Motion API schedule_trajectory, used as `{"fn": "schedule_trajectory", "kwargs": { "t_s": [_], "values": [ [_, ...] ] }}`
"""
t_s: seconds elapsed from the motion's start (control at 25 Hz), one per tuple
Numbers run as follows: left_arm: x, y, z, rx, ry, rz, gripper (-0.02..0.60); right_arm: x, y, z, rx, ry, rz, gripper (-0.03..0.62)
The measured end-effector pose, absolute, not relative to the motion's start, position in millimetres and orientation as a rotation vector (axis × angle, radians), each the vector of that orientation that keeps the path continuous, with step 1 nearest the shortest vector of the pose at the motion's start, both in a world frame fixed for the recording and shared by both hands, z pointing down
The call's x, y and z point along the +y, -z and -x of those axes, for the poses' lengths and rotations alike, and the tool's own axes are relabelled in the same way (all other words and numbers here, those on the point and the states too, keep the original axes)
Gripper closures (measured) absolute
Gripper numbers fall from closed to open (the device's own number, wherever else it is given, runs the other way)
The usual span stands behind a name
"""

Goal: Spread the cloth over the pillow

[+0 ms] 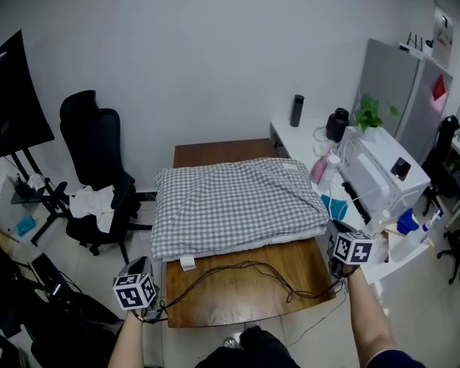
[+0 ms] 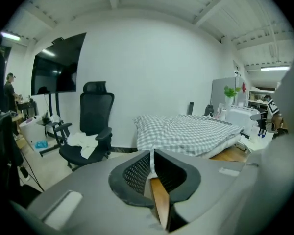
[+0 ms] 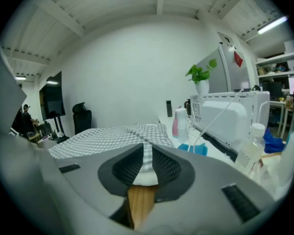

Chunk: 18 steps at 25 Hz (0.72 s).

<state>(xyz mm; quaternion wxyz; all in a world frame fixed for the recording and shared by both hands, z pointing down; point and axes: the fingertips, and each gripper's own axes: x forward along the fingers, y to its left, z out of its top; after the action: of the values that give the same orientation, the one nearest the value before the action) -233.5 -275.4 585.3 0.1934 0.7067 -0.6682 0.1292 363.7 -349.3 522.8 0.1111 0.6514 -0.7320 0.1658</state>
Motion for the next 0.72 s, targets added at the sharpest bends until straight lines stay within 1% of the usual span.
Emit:
{"fn": "schedule_trajectory", "kwargs": {
  "t_s": [0.04,0.24,0.44,0.52,0.72],
  "values": [
    [-275,-576,231,-1.890,-0.353,-2.006,0.572,-347,-514,-354,-2.177,-0.466,-1.906,0.523],
    [-282,-526,192,-1.854,-0.313,-2.183,0.574,-330,-464,-303,-2.324,-0.411,-1.885,0.542],
    [-289,-464,126,-1.705,-0.195,-2.385,0.574,-313,-407,-244,-2.524,-0.319,-1.805,0.576],
    [-292,-439,99,-1.641,-0.141,-2.467,0.574,-307,-389,-219,-2.580,-0.262,-1.757,0.576],
    [-298,-399,48,-1.540,-0.076,-2.579,0.574,-298,-366,-172,-2.662,-0.172,-1.670,0.588]
  ]
}}
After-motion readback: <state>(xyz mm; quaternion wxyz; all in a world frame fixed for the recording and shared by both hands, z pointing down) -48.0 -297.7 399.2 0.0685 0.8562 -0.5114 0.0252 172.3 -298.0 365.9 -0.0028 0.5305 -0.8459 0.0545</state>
